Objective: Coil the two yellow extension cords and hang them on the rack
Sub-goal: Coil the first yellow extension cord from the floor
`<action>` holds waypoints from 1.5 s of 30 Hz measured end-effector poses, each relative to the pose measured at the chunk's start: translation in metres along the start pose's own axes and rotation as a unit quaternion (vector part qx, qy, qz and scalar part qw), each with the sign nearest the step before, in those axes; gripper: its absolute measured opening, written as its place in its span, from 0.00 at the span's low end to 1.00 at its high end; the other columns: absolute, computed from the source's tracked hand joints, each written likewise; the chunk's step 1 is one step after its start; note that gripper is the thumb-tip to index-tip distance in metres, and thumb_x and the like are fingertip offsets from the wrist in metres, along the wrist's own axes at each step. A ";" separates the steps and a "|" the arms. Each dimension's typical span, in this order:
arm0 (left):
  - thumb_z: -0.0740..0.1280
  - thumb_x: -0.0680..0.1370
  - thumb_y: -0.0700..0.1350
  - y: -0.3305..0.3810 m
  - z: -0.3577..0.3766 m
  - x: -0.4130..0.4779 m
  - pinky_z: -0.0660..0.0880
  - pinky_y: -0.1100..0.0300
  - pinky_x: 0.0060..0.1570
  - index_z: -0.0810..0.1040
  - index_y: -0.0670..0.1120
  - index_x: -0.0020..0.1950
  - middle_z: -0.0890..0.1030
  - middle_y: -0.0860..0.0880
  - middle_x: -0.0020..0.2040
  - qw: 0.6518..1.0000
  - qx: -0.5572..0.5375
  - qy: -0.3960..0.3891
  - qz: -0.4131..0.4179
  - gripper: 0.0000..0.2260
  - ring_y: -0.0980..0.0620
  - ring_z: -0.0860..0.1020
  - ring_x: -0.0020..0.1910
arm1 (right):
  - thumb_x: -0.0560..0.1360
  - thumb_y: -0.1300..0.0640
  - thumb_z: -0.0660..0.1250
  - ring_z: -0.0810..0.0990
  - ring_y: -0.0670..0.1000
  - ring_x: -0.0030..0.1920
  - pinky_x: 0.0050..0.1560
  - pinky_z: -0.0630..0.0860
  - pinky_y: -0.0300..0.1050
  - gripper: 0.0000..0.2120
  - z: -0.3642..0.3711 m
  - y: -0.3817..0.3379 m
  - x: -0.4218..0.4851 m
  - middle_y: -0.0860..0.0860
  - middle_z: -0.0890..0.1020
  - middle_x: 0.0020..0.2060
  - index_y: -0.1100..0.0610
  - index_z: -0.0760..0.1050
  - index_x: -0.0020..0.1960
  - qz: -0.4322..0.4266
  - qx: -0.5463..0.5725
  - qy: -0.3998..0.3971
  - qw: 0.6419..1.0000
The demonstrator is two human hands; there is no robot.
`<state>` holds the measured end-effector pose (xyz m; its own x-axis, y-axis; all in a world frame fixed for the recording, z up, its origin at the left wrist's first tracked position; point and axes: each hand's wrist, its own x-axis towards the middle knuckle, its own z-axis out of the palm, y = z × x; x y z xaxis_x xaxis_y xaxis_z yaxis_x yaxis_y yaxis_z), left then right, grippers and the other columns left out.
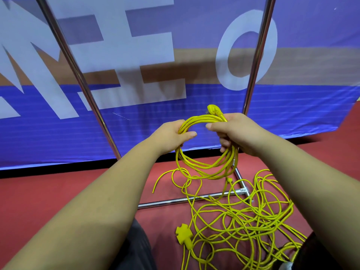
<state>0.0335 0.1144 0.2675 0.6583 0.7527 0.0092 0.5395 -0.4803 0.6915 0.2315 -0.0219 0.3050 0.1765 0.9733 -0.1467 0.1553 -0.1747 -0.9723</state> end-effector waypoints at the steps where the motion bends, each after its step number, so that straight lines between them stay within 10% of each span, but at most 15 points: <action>1: 0.71 0.80 0.57 0.001 0.001 0.001 0.83 0.46 0.49 0.77 0.49 0.48 0.83 0.47 0.41 1.000 0.007 0.007 0.005 0.12 0.47 0.84 0.42 | 0.81 0.55 0.73 0.68 0.51 0.26 0.35 0.80 0.51 0.09 0.001 -0.001 -0.001 0.50 0.67 0.29 0.54 0.73 0.47 0.004 0.016 -0.008 1.000; 9: 0.68 0.81 0.59 0.004 0.011 0.002 0.77 0.62 0.41 0.77 0.56 0.55 0.82 0.52 0.45 0.997 -0.074 0.004 -0.005 0.09 0.58 0.80 0.39 | 0.79 0.58 0.71 0.63 0.50 0.26 0.24 0.62 0.41 0.10 0.003 -0.002 0.006 0.49 0.67 0.31 0.52 0.71 0.43 -0.026 0.025 0.048 0.998; 13: 0.53 0.79 0.74 -0.002 0.035 0.009 0.78 0.49 0.56 0.67 0.54 0.73 0.81 0.46 0.60 0.967 -0.159 -0.025 -0.197 0.32 0.47 0.83 0.56 | 0.78 0.57 0.71 0.62 0.50 0.25 0.24 0.61 0.41 0.10 -0.006 -0.003 0.009 0.48 0.64 0.28 0.52 0.70 0.44 -0.001 0.053 0.150 0.987; 17: 0.55 0.84 0.48 -0.012 0.077 0.005 0.79 0.41 0.57 0.70 0.36 0.72 0.80 0.33 0.65 0.941 0.007 -0.148 -0.305 0.22 0.36 0.84 0.56 | 0.75 0.57 0.72 0.65 0.50 0.22 0.25 0.65 0.41 0.09 -0.024 0.002 0.008 0.52 0.65 0.30 0.53 0.71 0.45 0.023 0.066 0.246 0.967; 23: 0.73 0.80 0.46 0.020 0.161 -0.017 0.70 0.61 0.61 0.60 0.51 0.84 0.70 0.47 0.79 0.924 0.134 -0.358 -0.016 0.35 0.44 0.74 0.72 | 0.80 0.61 0.68 0.66 0.46 0.22 0.21 0.61 0.36 0.03 -0.043 0.008 -0.002 0.48 0.66 0.26 0.57 0.74 0.51 0.040 0.243 0.254 0.935; 31: 0.71 0.81 0.39 0.016 0.228 -0.021 0.71 0.60 0.59 0.77 0.44 0.74 0.79 0.44 0.71 0.860 0.182 -0.476 0.037 0.21 0.43 0.77 0.68 | 0.84 0.60 0.63 0.62 0.42 0.20 0.18 0.57 0.35 0.10 -0.074 0.003 -0.011 0.43 0.61 0.24 0.51 0.70 0.45 0.034 0.426 0.199 0.882; 37: 0.64 0.79 0.32 -0.006 0.201 -0.004 0.77 0.55 0.53 0.80 0.45 0.68 0.85 0.43 0.60 0.851 0.297 -0.432 0.044 0.19 0.45 0.82 0.57 | 0.83 0.58 0.65 0.60 0.42 0.21 0.18 0.56 0.37 0.10 -0.096 0.011 -0.012 0.44 0.60 0.26 0.51 0.70 0.43 0.036 0.354 0.217 0.909; 45: 0.61 0.84 0.41 -0.009 0.110 0.031 0.79 0.51 0.49 0.78 0.49 0.59 0.81 0.49 0.46 0.940 0.273 -0.196 0.063 0.08 0.44 0.81 0.48 | 0.78 0.56 0.71 0.63 0.51 0.23 0.24 0.60 0.39 0.12 -0.102 0.008 -0.007 0.50 0.65 0.27 0.53 0.68 0.41 -0.037 0.106 0.258 0.959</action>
<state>0.1071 0.0927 0.1826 0.8201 0.5020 -0.2746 0.5628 -0.7943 0.2288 0.3305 -0.0452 0.3164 0.6394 0.7686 -0.0187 -0.0058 -0.0195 -0.9998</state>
